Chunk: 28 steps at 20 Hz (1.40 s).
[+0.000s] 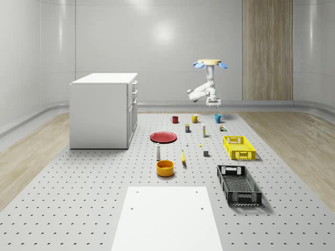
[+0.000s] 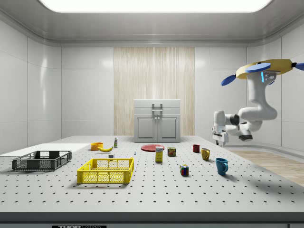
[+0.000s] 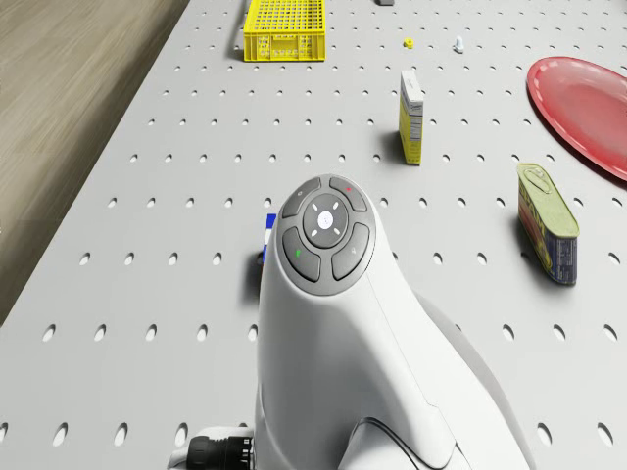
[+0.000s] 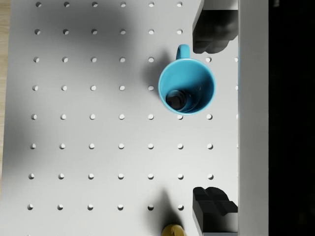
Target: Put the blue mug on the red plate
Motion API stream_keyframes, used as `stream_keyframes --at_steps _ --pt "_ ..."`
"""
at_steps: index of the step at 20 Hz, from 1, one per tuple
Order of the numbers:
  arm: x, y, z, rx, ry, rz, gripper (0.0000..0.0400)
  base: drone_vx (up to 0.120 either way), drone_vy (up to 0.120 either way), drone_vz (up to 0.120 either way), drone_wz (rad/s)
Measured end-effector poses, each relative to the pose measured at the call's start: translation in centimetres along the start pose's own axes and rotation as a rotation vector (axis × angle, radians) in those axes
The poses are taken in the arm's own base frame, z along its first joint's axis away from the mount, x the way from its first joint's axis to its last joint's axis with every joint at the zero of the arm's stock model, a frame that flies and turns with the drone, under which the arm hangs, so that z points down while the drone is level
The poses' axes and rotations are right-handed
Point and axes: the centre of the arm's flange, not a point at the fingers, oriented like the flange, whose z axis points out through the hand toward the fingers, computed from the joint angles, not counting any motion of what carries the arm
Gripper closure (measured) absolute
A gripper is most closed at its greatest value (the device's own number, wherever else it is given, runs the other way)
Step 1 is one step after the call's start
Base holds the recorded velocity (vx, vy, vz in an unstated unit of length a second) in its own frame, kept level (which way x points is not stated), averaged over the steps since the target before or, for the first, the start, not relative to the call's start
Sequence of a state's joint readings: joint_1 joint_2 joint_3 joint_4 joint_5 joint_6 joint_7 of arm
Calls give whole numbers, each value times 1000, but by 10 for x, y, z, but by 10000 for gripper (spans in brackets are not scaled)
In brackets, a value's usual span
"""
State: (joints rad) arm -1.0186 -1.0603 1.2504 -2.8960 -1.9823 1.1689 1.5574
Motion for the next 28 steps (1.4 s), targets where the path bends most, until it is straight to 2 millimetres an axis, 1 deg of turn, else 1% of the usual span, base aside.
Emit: stream_keyframes --at_steps 2,5,9,13,17,24,28 --pt "-1 -1 0 -6 6 0 0 0 120 -120 0" --pt "-1 -1 0 -11 12 0 0 0 13 -120 0" --pt "-2 -1 0 -15 16 0 0 120 0 -120 0" --pt "-2 -2 2 -16 18 0 0 0 0 -10 0" --pt "-1 -1 15 -17 19 0 0 0 0 0 0" --pt "-1 -1 46 -18 19 0 0 0 0 0 0" --pt "1 1 56 -18 19 0 0 0 0 0 0"
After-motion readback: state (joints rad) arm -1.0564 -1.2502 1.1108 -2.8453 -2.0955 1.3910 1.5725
